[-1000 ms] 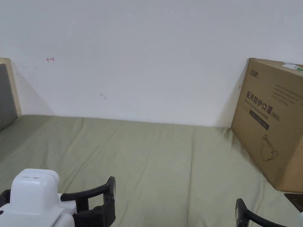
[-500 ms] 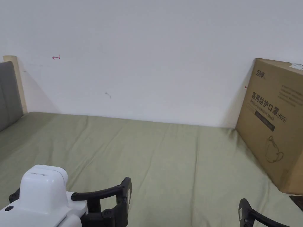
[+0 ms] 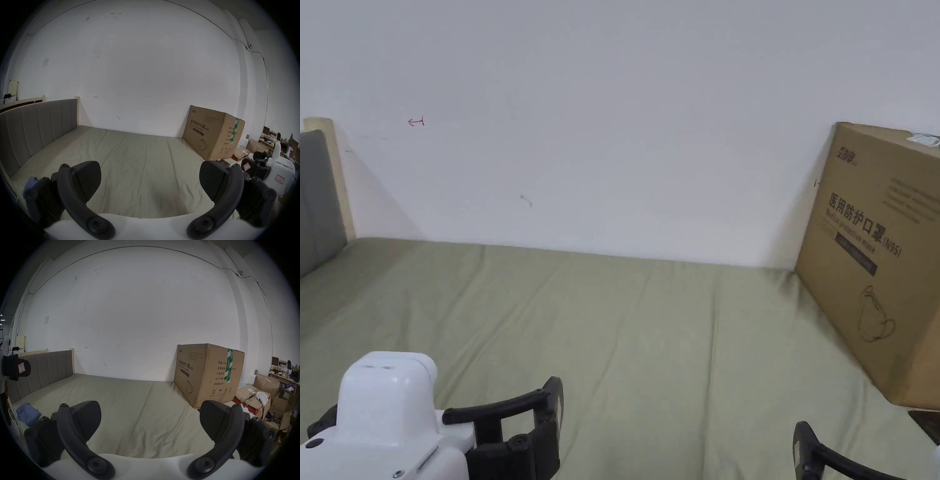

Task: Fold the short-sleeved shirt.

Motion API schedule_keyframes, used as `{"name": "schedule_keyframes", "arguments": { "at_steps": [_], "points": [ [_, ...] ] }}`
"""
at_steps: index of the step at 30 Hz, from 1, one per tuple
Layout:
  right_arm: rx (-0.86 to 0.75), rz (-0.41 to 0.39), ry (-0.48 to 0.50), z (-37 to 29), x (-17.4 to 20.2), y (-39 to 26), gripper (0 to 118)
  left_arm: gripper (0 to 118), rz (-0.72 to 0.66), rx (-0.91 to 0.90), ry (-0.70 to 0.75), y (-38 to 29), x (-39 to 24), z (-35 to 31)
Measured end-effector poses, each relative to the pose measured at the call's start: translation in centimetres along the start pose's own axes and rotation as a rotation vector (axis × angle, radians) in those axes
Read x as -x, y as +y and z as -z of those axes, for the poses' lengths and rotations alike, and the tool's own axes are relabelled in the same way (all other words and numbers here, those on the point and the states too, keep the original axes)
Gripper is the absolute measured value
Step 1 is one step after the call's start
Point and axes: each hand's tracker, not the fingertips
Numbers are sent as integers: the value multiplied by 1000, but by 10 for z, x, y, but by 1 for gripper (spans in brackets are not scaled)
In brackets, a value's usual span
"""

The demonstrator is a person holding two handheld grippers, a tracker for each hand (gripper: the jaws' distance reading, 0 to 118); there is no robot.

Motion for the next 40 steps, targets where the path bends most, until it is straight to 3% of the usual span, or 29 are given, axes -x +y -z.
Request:
{"name": "schedule_keyframes", "arguments": {
  "at_steps": [4,13,31,37,40],
  "points": [
    [6,4,-5,1,2,-1,118,118,-56,25,-90,1,6,-2],
    [14,15,-3,1,1,0,118,118,-164,51,-108,5,9,-4],
    [21,17,21,5,3,2,118,118,-57,48,28,3,-3,7],
    [17,20,8,6,1,4,118,118,-100,88,-46,-7,-11,6],
    [18,21,3,6,0,4,118,118,17,65,-104,-13,-16,8]
  ]
}}
